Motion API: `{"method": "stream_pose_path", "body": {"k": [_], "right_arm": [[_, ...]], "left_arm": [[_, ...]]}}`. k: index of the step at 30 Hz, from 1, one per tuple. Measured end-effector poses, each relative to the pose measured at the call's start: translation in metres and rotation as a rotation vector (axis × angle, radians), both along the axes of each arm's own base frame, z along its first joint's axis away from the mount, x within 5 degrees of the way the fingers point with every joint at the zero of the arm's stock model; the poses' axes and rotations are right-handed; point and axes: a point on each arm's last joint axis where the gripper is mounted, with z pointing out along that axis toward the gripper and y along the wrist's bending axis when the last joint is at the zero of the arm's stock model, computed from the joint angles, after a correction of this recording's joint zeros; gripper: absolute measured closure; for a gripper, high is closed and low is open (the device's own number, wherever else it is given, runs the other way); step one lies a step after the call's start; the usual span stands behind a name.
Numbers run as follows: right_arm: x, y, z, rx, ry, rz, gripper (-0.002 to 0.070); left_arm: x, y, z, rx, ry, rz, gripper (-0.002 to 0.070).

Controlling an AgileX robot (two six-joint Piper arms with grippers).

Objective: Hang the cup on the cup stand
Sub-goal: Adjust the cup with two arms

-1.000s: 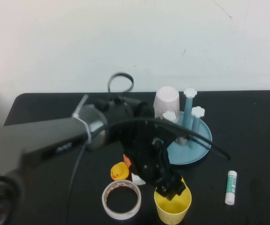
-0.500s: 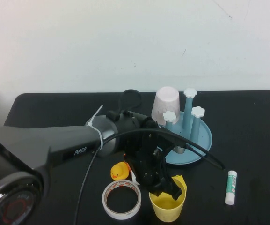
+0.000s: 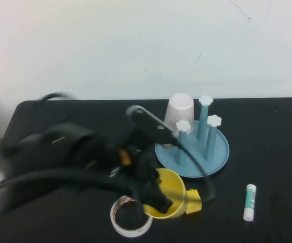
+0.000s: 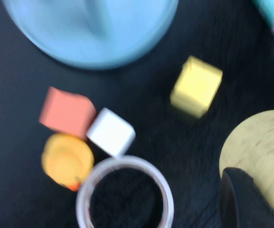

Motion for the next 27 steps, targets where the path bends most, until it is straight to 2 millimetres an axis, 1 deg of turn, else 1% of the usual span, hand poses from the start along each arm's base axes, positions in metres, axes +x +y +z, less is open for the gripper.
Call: {"method": "stream_pose_path", "body": {"k": [2,6,10,14,17,20,23,26,27], "right_arm": [[0.000,0.000,0.000,-0.003,-0.001,0.001,0.0678],[0.000,0.000,0.000,-0.005,-0.002,0.001,0.0678],[0.000,0.000,0.000,-0.007,-0.003,0.002,0.0678],[0.000,0.000,0.000,-0.007,-0.003,0.002,0.0678],[0.000,0.001,0.000,0.010,0.002,0.010,0.0678],[-0.001,0.003,0.001,0.028,-0.004,0.031,0.0678],[-0.002,0.007,0.004,0.046,-0.028,0.076,0.0678],[-0.004,0.012,0.009,0.033,-0.088,0.145,0.0678],[-0.005,0.016,0.019,0.060,-0.124,0.182,0.0677]], "left_arm": [[-0.018,0.019,0.016,-0.104,-0.100,0.039,0.0662],[-0.053,0.057,0.034,-0.290,-0.273,0.113,0.0662],[-0.083,0.090,0.039,-0.423,-0.413,0.162,0.0662],[-0.102,0.114,0.043,-0.540,-0.549,0.201,0.0662],[-0.111,0.126,0.046,-0.620,-0.645,0.230,0.0662],[-0.114,0.133,0.051,-0.691,-0.739,0.262,0.0663],[-0.114,0.137,0.056,-0.747,-0.821,0.289,0.0664],[-0.109,0.137,0.061,-0.789,-0.886,0.321,0.0664],[-0.104,0.135,0.060,-0.800,-0.918,0.342,0.0664]]}}
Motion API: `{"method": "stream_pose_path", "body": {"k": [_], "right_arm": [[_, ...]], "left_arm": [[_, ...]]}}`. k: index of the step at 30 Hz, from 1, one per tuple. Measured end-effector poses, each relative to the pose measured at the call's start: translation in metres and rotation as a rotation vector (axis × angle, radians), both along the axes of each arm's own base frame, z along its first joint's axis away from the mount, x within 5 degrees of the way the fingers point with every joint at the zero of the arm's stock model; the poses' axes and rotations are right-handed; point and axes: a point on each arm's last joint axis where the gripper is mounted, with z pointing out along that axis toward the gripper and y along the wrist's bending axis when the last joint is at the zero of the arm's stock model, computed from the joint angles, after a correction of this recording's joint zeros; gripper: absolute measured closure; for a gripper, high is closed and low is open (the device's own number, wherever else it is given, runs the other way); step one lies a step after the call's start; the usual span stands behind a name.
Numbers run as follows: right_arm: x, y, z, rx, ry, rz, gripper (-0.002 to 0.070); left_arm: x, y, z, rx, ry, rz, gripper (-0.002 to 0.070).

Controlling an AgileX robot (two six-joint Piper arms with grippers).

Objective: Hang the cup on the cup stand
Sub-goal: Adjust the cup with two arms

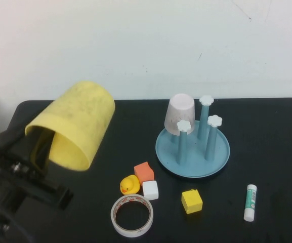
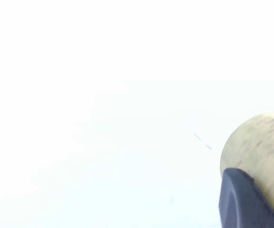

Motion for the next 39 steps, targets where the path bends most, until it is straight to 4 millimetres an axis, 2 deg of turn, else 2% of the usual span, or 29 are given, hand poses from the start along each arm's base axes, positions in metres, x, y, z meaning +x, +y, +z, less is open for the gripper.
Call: {"method": "stream_pose_path", "body": {"k": [3,6,11,13,15,20,26,32,39], "right_arm": [[0.004,0.005,0.017,0.031,0.005,0.057,0.0651],[0.012,0.010,0.035,0.065,0.032,0.131,0.0554],[0.043,0.024,0.059,0.193,0.185,0.317,0.0210],[0.058,0.031,0.064,0.250,0.270,0.412,0.0114],[0.076,0.036,0.070,0.295,0.349,0.511,0.0065],[0.139,0.057,0.087,0.383,0.509,0.669,0.0029],[0.189,0.108,0.094,0.344,0.593,0.687,0.0025],[0.216,0.149,0.091,0.328,0.656,0.675,0.0025],[0.231,0.170,0.091,0.341,0.685,0.674,0.0025]], "left_arm": [[0.009,-0.005,-0.003,-0.018,-0.035,0.038,0.0664],[0.019,-0.011,-0.009,-0.011,-0.058,0.063,0.0664],[0.032,-0.024,-0.023,0.031,-0.101,0.072,0.0664],[0.036,-0.031,-0.031,0.069,-0.097,0.053,0.0664],[0.038,-0.037,-0.039,0.093,-0.078,0.024,0.0664],[0.041,-0.046,-0.051,0.119,-0.041,-0.033,0.0664],[0.042,-0.046,-0.052,0.118,-0.037,-0.033,0.0664],[0.043,-0.045,-0.052,0.107,-0.027,-0.016,0.0664],[0.043,-0.044,-0.052,0.104,-0.024,-0.012,0.0664]]}}
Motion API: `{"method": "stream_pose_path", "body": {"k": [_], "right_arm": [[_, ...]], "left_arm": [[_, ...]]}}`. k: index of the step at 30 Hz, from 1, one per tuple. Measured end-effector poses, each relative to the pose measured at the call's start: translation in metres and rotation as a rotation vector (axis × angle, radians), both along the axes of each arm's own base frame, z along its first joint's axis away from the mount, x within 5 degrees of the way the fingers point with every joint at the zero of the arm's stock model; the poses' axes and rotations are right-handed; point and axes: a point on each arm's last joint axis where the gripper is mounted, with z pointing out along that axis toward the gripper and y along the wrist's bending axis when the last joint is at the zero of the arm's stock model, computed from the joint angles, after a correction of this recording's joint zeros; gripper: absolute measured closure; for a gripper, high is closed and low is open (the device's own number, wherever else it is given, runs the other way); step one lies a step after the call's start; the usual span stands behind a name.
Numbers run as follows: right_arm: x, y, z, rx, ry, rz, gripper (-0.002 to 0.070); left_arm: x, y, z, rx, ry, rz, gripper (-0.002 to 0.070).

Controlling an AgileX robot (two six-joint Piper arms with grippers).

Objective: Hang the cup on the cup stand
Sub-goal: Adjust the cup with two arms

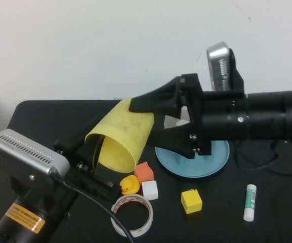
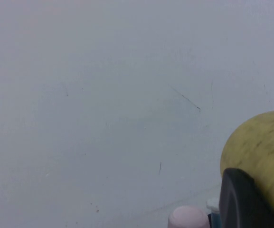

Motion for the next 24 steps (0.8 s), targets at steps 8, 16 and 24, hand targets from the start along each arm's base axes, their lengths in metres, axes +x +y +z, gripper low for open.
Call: {"method": "stream_pose_path", "body": {"k": [8,16,24], "right_arm": [[0.007,0.019,0.000,0.005,0.039,-0.003,0.0025],[0.007,0.033,-0.001,0.005,0.043,0.020,0.0026],[0.009,0.033,0.000,-0.004,0.011,0.014,0.0073]], "left_arm": [[0.000,0.000,0.000,-0.002,-0.001,0.002,0.0664],[0.000,0.001,0.001,0.007,-0.012,0.015,0.0664],[0.001,0.002,0.001,0.031,-0.032,0.029,0.0629]]}}
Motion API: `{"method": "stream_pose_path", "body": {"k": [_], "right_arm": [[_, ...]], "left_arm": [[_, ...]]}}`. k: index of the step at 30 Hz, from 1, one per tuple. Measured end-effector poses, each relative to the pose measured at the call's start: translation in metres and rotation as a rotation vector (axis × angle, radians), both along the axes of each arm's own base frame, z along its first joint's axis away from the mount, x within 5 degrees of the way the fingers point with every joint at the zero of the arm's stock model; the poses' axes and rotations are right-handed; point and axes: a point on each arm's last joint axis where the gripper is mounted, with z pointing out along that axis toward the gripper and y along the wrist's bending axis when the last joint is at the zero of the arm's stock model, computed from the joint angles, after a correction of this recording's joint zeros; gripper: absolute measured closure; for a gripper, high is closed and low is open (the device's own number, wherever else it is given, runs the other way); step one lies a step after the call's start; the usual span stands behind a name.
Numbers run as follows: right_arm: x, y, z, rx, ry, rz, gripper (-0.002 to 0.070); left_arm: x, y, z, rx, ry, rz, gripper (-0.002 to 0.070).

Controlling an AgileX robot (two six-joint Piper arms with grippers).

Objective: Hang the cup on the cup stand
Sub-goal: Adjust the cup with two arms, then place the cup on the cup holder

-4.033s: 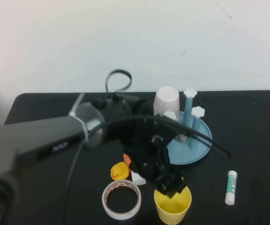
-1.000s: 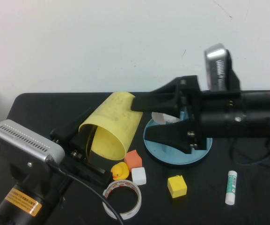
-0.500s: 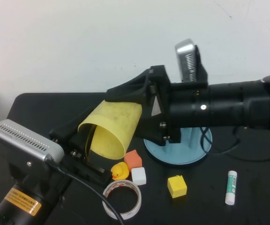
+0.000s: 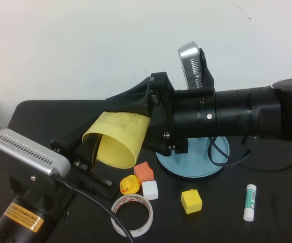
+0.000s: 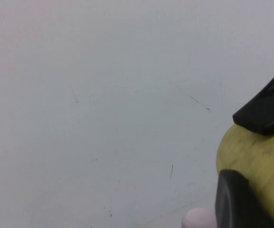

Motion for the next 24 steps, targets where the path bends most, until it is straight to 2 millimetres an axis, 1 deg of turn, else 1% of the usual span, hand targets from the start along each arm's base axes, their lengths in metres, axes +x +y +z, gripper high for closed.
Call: {"method": "stream_pose_path", "body": {"k": [3,4,5,8,10,12,15,18,19,20,22,24], "right_arm": [[0.001,0.000,0.001,-0.007,-0.019,-0.008,0.0073],[0.003,0.000,0.002,-0.013,-0.052,-0.012,0.0073],[0.004,0.000,0.005,-0.015,-0.079,-0.011,0.0073],[0.009,-0.001,0.013,-0.019,-0.169,-0.011,0.0073],[0.015,-0.006,0.018,-0.025,-0.232,-0.018,0.0073],[0.023,-0.014,0.023,-0.029,-0.291,-0.033,0.0073],[0.036,-0.032,0.026,-0.053,-0.380,-0.073,0.0073],[0.049,-0.052,0.027,-0.085,-0.451,-0.119,0.0073],[0.056,-0.064,0.027,-0.113,-0.511,-0.142,0.0073],[0.059,-0.069,0.027,-0.128,-0.543,-0.147,0.0073],[0.064,-0.079,0.027,-0.173,-0.644,-0.153,0.0073],[0.068,-0.087,0.026,-0.235,-0.766,-0.152,0.0073]], "left_arm": [[0.000,0.000,0.000,0.000,0.000,0.000,0.0566],[0.000,0.000,0.000,0.001,-0.001,-0.001,0.0509],[0.000,0.000,0.000,0.003,-0.003,-0.005,0.0481],[-0.002,-0.003,0.001,0.016,-0.019,-0.031,0.0417],[-0.003,-0.005,0.001,0.022,-0.027,-0.059,0.0400],[-0.006,-0.006,0.000,0.029,-0.030,-0.088,0.0392],[-0.010,-0.006,-0.006,0.056,-0.025,-0.115,0.0388],[-0.014,-0.001,-0.012,0.062,-0.001,-0.111,0.0385],[-0.017,0.003,-0.015,0.048,0.025,-0.096,0.0386],[-0.018,0.006,-0.017,0.042,0.036,-0.087,0.0386],[-0.021,0.011,-0.022,0.018,0.074,-0.075,0.0409],[-0.024,0.015,-0.028,-0.018,0.126,-0.077,0.0470]]}}
